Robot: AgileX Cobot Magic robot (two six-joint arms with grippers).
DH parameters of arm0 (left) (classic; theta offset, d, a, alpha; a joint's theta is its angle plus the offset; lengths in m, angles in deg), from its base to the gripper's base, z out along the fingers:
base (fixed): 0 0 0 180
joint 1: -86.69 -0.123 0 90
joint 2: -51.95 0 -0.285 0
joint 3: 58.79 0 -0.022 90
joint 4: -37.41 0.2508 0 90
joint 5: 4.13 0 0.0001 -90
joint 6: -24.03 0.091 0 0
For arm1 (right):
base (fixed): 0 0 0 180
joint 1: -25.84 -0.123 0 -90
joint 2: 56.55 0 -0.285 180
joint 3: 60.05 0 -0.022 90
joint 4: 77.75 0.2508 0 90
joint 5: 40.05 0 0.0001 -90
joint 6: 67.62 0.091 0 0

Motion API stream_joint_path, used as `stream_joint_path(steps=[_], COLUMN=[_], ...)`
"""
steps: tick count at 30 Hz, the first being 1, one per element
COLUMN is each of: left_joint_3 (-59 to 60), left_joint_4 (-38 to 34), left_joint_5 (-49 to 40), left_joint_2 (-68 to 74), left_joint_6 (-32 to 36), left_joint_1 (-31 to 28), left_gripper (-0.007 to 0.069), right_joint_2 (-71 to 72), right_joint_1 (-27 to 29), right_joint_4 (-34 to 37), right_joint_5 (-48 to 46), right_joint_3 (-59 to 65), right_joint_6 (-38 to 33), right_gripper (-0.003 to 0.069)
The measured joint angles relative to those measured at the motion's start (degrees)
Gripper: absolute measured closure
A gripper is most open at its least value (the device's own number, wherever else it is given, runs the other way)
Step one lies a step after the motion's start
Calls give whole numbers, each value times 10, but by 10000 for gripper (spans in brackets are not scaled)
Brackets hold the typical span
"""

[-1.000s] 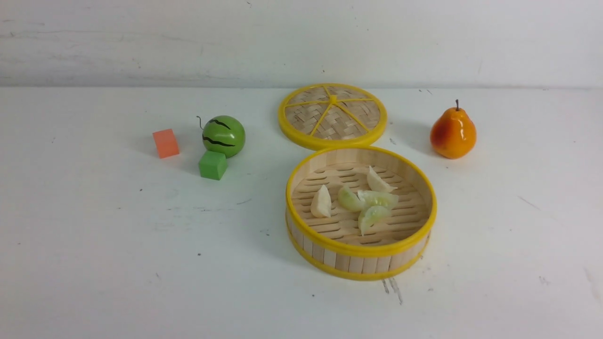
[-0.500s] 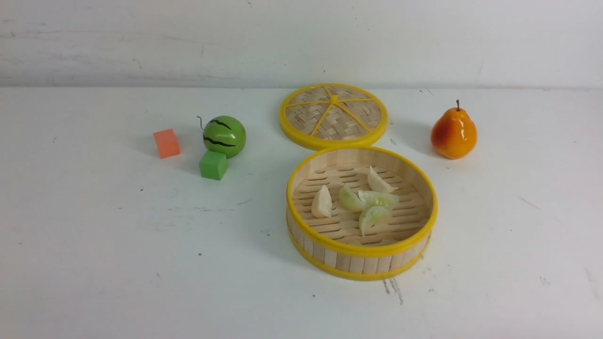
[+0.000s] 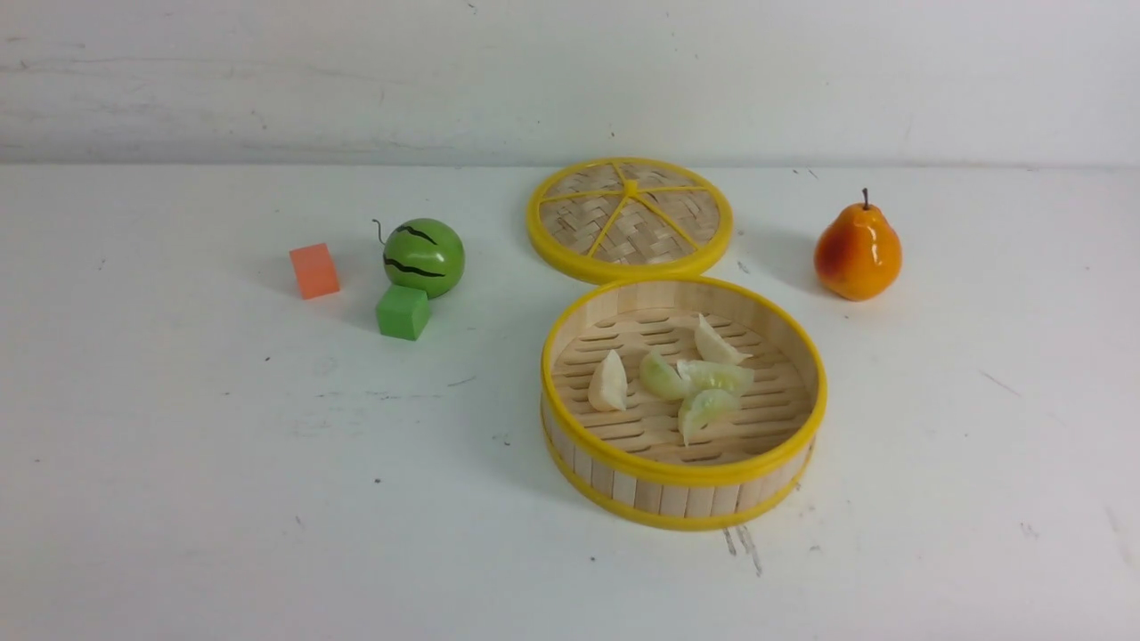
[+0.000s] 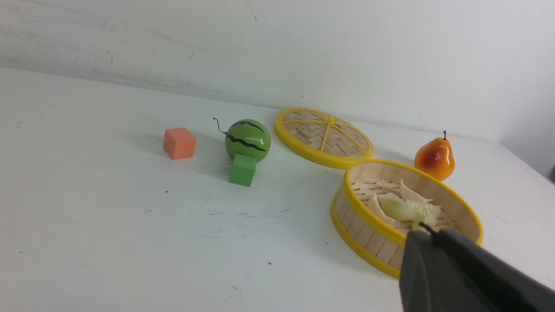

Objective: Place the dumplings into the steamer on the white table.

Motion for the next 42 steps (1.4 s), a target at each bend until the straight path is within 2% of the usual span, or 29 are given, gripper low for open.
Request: stream_joint_path(steps=[21,25,26,30,31,35,37,38,42], left_joint_3=[2,37,61,123,150,199,237,249,293], left_joint_4=[0,0,-3,-46,-90,-172,-228,-237,-238], left_joint_5=[2,31,62,154,196,266,300,307,309], left_joint_2=[0,0,0,0,0,0,0,0,0], left_joint_6=[0,0,0,25,57,130,188,203,218], left_joint_1=[0,0,-5,-53,-100,-192,-263,-294,-356], left_gripper=[608,607,607,608,617,638,638,638,638], right_joint_2=[0,0,0,0,0,0,0,0,0], right_joint_1=[0,0,0,0,0,0,0,0,0], right_joint_4=[0,0,0,1,0,0,1,1,1], right_joint_5=[-1,-1,-1,-1,-1,-1,-1,-1,-1], right_joint_3=[0,0,0,0,0,0,0,0,0], right_joint_6=[0,0,0,0,0,0,0,0,0], right_gripper=[669,666,664,661,659,658,655,653,648])
